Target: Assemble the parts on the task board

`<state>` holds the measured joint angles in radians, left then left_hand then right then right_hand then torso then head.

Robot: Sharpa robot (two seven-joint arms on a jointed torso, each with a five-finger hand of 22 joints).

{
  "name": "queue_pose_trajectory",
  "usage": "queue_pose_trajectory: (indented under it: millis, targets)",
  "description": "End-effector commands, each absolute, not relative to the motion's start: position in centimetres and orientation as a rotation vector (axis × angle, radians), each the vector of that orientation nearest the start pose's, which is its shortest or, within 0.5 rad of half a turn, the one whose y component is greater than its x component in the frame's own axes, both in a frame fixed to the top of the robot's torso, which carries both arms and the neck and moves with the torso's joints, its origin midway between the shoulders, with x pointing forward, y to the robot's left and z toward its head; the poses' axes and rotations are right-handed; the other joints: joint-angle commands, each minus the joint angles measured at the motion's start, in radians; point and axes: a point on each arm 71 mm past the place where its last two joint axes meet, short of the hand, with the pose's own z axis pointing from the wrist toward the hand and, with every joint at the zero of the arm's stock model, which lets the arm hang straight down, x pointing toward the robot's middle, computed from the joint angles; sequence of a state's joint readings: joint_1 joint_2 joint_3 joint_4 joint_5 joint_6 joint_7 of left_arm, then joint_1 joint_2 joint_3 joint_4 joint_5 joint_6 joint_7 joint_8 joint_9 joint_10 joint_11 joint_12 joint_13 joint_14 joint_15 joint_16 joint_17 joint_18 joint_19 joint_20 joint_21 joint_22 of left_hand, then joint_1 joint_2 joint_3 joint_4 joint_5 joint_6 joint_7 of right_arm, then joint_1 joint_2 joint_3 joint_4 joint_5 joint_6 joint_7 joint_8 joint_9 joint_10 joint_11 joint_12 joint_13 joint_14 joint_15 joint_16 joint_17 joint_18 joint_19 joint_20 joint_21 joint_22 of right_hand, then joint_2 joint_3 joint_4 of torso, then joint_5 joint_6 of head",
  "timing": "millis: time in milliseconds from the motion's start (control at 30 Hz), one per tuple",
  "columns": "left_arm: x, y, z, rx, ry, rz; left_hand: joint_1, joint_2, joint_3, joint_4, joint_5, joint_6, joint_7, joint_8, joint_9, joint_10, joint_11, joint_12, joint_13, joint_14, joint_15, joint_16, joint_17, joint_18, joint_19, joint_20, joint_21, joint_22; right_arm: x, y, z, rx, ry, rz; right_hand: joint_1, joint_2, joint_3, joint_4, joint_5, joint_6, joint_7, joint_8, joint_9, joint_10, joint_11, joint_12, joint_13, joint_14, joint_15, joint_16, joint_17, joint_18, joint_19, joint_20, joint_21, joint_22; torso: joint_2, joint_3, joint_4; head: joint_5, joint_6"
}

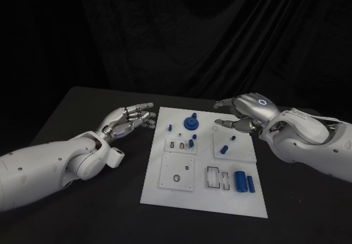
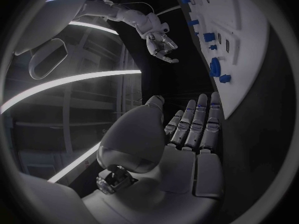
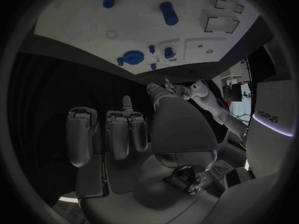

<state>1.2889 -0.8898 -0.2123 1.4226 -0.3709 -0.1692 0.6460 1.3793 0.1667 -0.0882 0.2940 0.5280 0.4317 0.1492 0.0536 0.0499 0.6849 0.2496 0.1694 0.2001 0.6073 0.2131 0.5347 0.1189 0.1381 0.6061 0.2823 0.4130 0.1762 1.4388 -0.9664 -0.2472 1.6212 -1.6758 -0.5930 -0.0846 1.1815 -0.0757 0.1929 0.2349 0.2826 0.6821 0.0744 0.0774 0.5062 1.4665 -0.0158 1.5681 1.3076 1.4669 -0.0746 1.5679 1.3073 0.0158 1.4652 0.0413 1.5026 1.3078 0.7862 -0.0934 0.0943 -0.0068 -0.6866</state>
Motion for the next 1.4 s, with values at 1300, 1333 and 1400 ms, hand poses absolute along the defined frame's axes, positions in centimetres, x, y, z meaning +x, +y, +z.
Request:
queue_pose_trajectory:
  millis: [1300, 1333, 1400]
  targets:
    - [51.4, 13.0, -20.0, 0.118, 2.08, -0.556, -0.332, -0.044, 0.009, 0.0, 0.001, 0.472, -0.129, 0.57, 0.777, 0.886, -0.294, 1.401, 1.371, 0.963, -0.301, 1.036, 1.452, -0.084, 0.816, -0.257, 1.066, 1.176, 48.9, -26.6, -13.5, -0.259, 1.346, 0.465, 0.035, 0.025, 0.018, 0.011, 0.001, 0.048, 0.006, 0.012, -0.017, 0.104, 0.009, 0.003, 0.263, 0.104, 0.011, 0.003, 0.263, 0.001, 0.069, 0.008, 0.006, 0.241, -0.131, 0.1, -0.0503, 0.062, -0.088]
    - [51.4, 12.8, -20.1, 0.119, 2.09, -0.542, -0.33, -0.045, 0.011, -0.001, 0.001, 0.471, -0.129, 0.569, 0.78, 0.886, -0.294, 1.401, 1.371, 0.963, -0.302, 1.036, 1.452, -0.083, 0.816, -0.257, 1.065, 1.176, 48.9, -26.6, -13.5, -0.259, 1.347, 0.465, 0.035, 0.025, 0.018, 0.011, 0.001, 0.048, 0.006, 0.012, -0.017, 0.104, 0.009, 0.003, 0.263, 0.104, 0.011, 0.003, 0.263, 0.001, 0.069, 0.008, 0.006, 0.241, -0.133, 0.1017, -0.0481, 0.063, -0.091]
    - [51.3, 12.4, -20.1, 0.119, 2.099, -0.522, -0.307, -0.053, 0.029, -0.004, 0.002, 0.461, -0.128, 0.549, 0.791, 0.886, -0.294, 1.401, 1.371, 0.963, -0.304, 1.036, 1.452, -0.081, 0.812, -0.259, 1.06, 1.168, 48.9, -26.5, -13.5, -0.259, 1.349, 0.464, 0.037, 0.025, 0.018, 0.011, 0.001, 0.053, 0.006, 0.014, -0.018, 0.104, 0.009, 0.003, 0.263, 0.104, 0.011, 0.003, 0.263, 0.001, 0.069, 0.008, 0.007, 0.241, -0.135, 0.1047, -0.0476, 0.065, -0.099]
